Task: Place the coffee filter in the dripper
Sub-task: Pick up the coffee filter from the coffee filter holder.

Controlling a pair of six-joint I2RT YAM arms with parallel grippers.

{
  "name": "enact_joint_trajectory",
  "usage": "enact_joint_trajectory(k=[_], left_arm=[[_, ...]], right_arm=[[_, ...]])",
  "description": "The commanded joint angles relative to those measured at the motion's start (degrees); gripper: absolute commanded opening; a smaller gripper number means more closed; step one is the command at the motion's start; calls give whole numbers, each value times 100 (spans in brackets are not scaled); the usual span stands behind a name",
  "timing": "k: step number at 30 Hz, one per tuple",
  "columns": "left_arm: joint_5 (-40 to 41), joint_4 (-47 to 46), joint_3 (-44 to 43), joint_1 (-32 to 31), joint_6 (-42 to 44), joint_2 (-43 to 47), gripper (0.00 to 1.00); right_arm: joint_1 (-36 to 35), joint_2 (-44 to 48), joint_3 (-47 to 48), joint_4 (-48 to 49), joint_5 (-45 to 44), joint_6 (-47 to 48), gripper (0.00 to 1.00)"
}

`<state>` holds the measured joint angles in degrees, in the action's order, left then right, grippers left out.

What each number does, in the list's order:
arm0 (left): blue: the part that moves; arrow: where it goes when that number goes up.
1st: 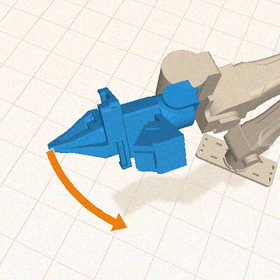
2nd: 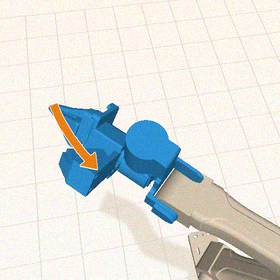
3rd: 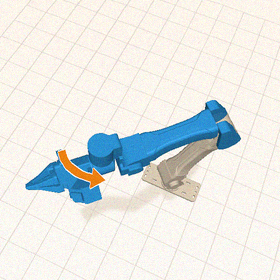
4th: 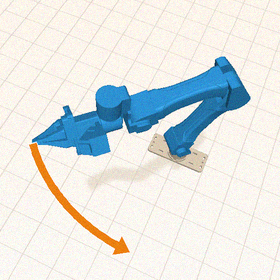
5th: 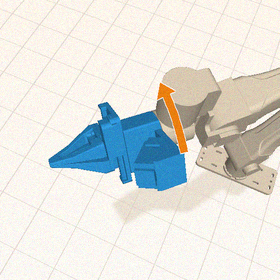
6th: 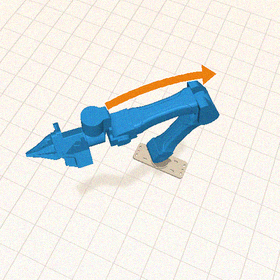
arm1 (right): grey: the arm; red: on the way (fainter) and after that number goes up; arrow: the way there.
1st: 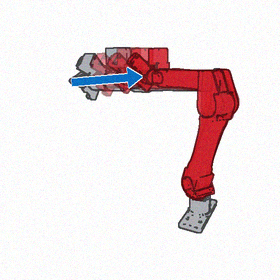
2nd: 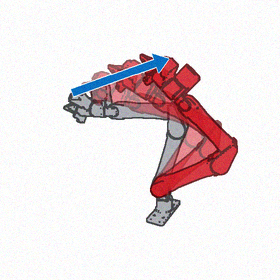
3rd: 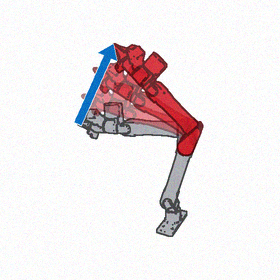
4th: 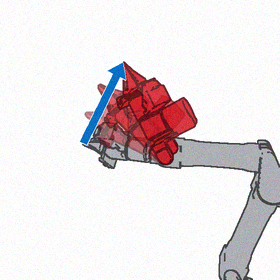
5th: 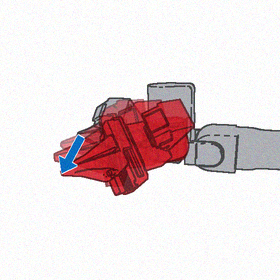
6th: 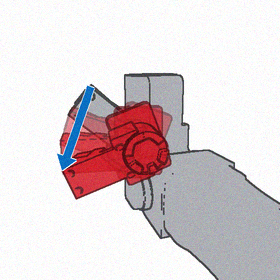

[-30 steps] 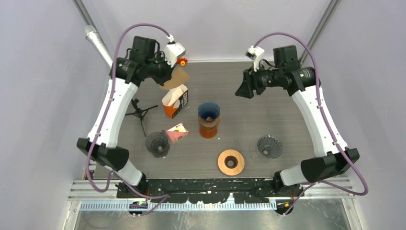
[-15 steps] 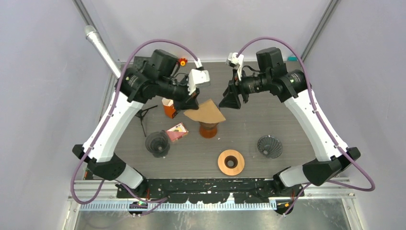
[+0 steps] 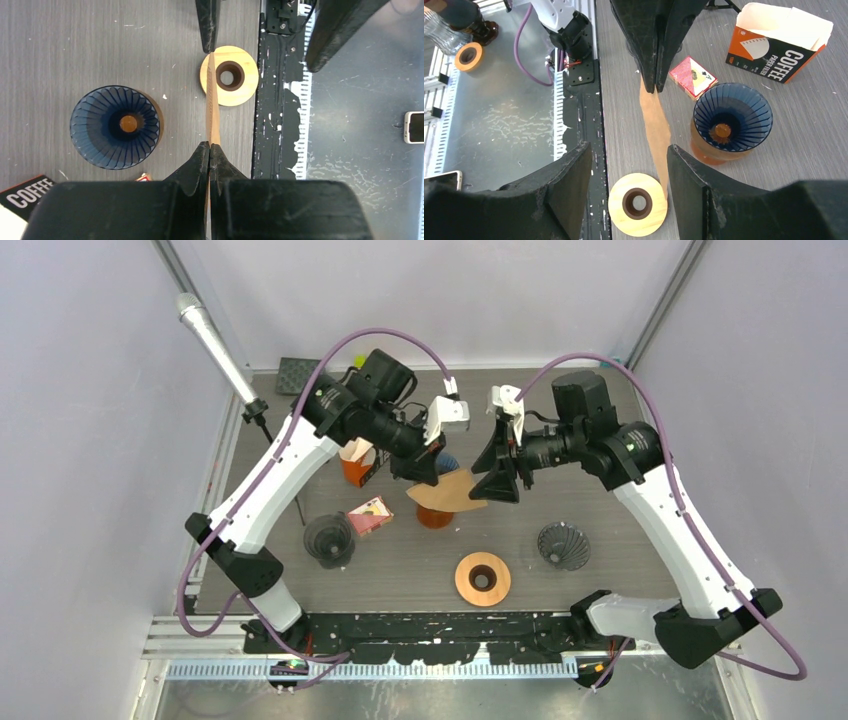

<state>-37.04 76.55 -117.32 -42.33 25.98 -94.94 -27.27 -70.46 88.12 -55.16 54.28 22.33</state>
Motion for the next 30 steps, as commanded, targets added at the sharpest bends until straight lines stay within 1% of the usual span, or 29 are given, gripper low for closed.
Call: enact_joint_trajectory(k=[1,6,10,14,15,18,21,22,24,25,26,28,30], left_arm=[[-556,-133,-213,-30,-87,62,0],[-796,-136,-169,-30,-106,69,0],[-923,-190,-59,-39,-123,113,0],[-944,-334,-11,-47,-254,109,0],[-915,-354,-18,-48,-280,101,0],[-822,-397,-41,-48,-313,72,0],[-787,-437,-37,-48,-338,84,0],[-773,-439,-37,-48,-339,89,0],[-689,-475,-29,-52,-327,125,0],[-627,-500,-28,-41,-321,149,7],[-573,-538,-28,-16,-319,190,18],[-573,-814,100,111,-334,367,30],[-719,-1215,402,331,-452,634,44]], right_arm=[[-33,192,-287,586,39,-133,61],[-33,348,-521,831,-130,-207,61],[-31,349,-578,985,-103,-368,60],[-32,248,-712,1218,159,-637,54],[-29,221,-741,1278,222,-709,50],[-24,174,-823,1389,389,-814,31],[38,172,-912,1605,469,-998,7],[77,172,-937,1702,512,-1112,2],[209,198,-994,2037,611,-1471,1],[299,213,-1038,2291,666,-1760,1],[400,223,-1088,2605,705,-2108,0],[611,249,-1232,3318,890,-3060,0],[748,292,-1405,4030,1005,-3803,1]])
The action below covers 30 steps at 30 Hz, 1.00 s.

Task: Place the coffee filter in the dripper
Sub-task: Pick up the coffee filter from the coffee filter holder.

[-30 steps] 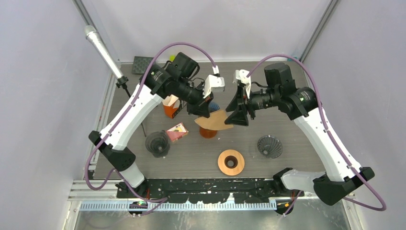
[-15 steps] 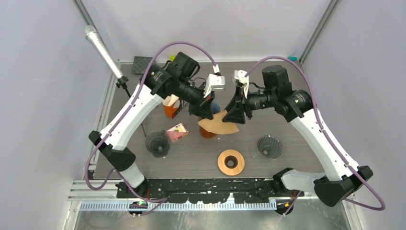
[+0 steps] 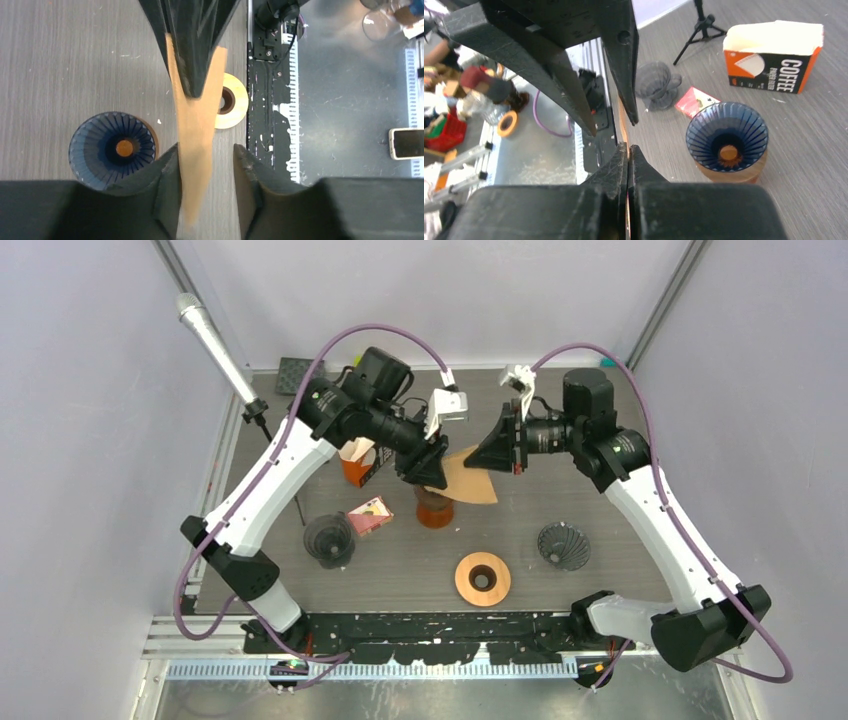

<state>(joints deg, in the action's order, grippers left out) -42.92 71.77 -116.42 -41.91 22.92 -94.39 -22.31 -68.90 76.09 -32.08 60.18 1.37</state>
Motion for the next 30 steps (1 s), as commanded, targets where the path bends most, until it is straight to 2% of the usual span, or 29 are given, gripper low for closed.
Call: enact_joint_trajectory(k=[1,4,6,9,15,20,27,30], left_arm=[[-232,-940,490,432,-215,748,51],[-594,-1535,1253,834,-374,1263,72],[-875,-1923,1740,1087,-472,1543,78],[-1344,-2348,2375,1381,-527,1852,81],[-1599,-3574,3044,1534,-1023,1943,78],[-2268,-3575,2685,1575,-1442,1516,69],[-2357,-3713,2806,1687,-1635,1485,67],[-2695,-4190,2939,1847,-2114,1454,65]], right_arm=[[303,156,-275,2069,471,-2034,1],[449,168,-520,3117,584,-3015,1],[508,144,-668,3854,628,-3606,1],[574,101,-846,4569,665,-4232,1],[594,45,-1045,5303,788,-4792,1],[623,96,-1121,5346,776,-4795,0],[623,110,-1222,5564,860,-4918,1],[623,122,-1269,5614,872,-4936,1]])
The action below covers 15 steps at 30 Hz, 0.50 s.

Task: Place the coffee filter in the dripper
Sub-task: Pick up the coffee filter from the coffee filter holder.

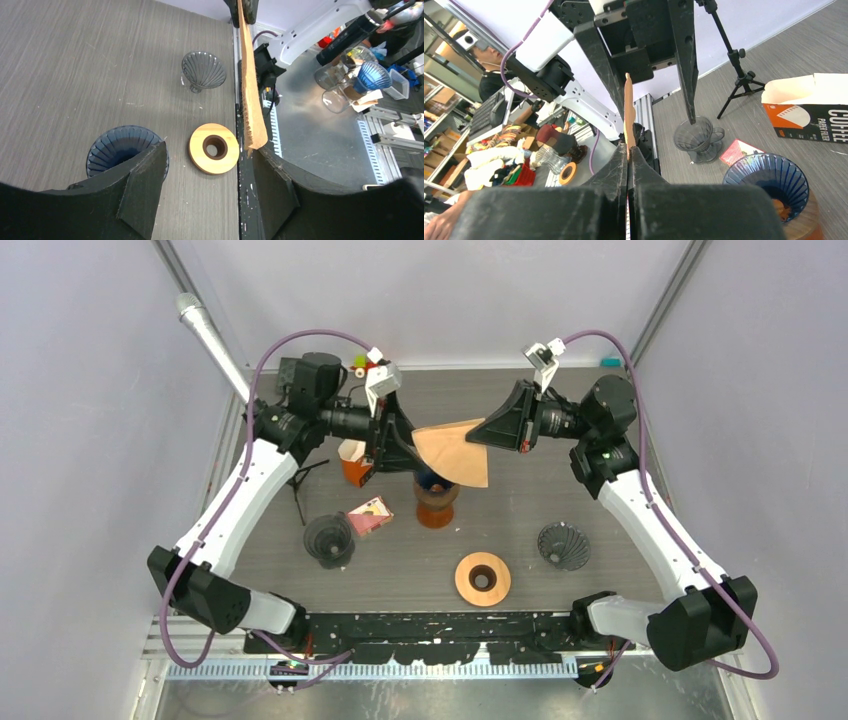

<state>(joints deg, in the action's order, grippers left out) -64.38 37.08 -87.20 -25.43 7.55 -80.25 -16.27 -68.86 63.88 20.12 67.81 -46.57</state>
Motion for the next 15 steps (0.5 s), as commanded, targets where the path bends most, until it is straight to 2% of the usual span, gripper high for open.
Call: enact_joint_trajectory(k=[1,15], left_arm=[[-674,-932,85,246,-788,35,64],[-989,-1849,302,319,-1888,-199,62]], right_arm=[[20,125,-55,396,110,-143,1],[21,103,-112,426,66,-142,1]])
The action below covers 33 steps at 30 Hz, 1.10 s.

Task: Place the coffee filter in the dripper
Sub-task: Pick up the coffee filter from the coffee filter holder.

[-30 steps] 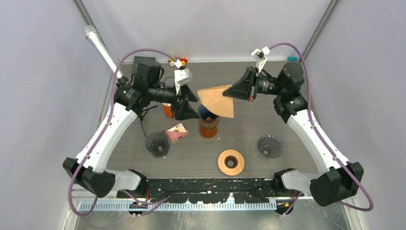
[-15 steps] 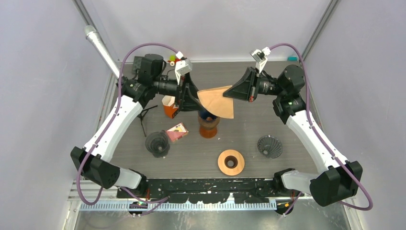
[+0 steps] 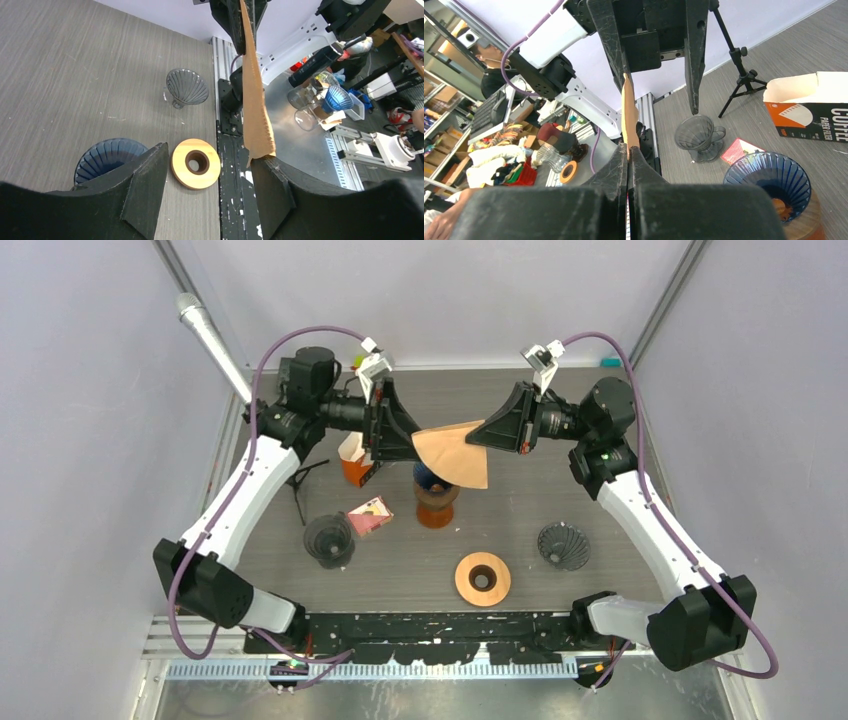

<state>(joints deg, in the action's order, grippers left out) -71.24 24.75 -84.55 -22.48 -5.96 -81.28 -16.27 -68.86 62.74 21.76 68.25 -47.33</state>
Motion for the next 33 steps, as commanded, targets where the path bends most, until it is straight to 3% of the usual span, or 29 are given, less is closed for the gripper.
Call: enact_joint_trajectory(k=[1,5,8,12,14,26,33], left_arm=[[-329,-726,54,24,-641,-116,62],[-337,-1281,258,24,-1109,-152,62],[-291,-2342,596,-4,-1889,-153,62],[125,-5398,1669,-88,-3907,-105,63],[350,-6386,1927,-111,-4716,-171,63],[497,-7231,1949,-157,-5360,-468,62],[646,-7592,2089,-291,-5564,-533,47]], right_arm=[[25,106,-11,265,11,-66,1],[19,98,-37,274,-70,-67,1],[24,93,-132,389,-259,-115,1],[24,23,-348,1069,-546,-550,1],[40,-31,-412,1253,-691,-682,1],[41,-245,-611,1334,-1173,-711,1],[37,-316,-854,1847,-1475,-986,1]])
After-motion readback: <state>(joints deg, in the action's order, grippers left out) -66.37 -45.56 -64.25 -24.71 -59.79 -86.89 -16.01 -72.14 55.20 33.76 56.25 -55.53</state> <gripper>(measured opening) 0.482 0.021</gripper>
